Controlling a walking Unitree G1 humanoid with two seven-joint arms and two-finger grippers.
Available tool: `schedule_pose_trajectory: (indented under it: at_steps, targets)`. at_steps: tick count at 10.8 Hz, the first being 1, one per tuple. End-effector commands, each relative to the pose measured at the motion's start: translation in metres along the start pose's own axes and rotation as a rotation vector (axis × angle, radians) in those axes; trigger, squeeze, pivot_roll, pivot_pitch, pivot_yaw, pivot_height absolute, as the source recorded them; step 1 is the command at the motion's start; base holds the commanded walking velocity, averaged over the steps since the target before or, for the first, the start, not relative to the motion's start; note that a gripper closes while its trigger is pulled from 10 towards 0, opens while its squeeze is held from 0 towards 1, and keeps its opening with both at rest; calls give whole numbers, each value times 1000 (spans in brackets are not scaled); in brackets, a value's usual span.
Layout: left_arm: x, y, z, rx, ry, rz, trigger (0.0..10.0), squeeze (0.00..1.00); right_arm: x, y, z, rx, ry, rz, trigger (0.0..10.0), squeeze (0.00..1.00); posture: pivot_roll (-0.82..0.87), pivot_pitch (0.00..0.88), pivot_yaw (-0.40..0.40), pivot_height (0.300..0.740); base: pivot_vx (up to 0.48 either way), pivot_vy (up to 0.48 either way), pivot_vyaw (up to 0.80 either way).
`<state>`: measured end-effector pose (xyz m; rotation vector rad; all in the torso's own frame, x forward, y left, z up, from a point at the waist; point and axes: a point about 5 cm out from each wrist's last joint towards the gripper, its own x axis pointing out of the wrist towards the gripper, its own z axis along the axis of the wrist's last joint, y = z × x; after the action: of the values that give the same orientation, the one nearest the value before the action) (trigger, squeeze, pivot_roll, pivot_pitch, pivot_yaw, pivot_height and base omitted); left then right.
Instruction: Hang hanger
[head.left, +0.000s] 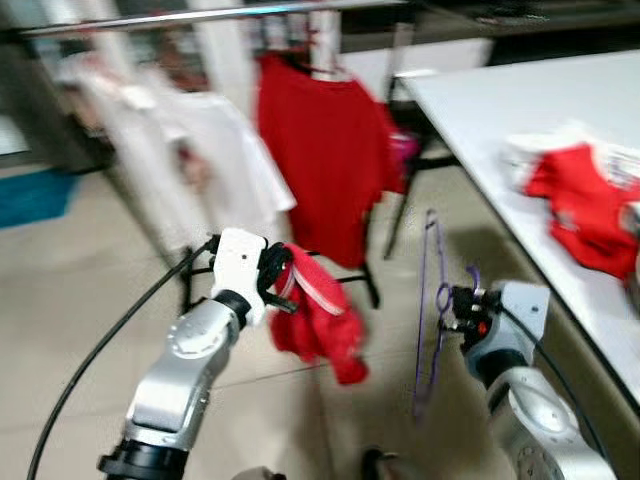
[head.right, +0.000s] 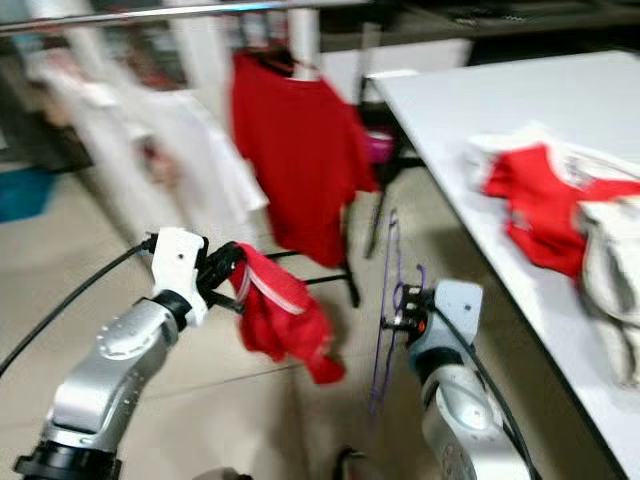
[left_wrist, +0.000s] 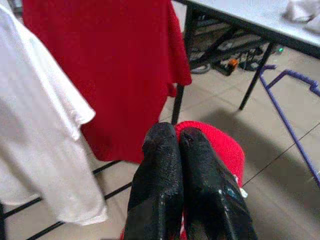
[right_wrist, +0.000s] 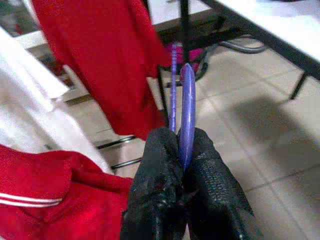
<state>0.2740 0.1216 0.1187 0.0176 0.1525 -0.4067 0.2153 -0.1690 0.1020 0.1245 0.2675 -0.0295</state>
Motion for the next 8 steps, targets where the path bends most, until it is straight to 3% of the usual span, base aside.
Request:
schedule_pose_trajectory:
  at_steps: [1,3,5,7,8]
  targets:
    - [-5,6,5,29,-32,35,10000,0,3,0,0,-25,3,13,10000,0,72,40,64,740,0,0,0]
    - [-4,10,3,84,6,33,10000,0,11,-5,3,-36,-13,-19,10000,0,83,28,72,740,0,0,0]
    - [-2,15,5,37,-10,51,10000,0,6,3,1,-34,-12,13,10000,0,73,26,78,740,0,0,0]
    - [-1,9,6,31,-14,48,10000,0,6,-6,-4,-66,10,-13,10000,0,70,41,77,740,0,0,0]
    - [-1,10,2,42,-3,63,10000,0,7,-5,0,-54,0,-15,10000,0,68,51,69,740,0,0,-800]
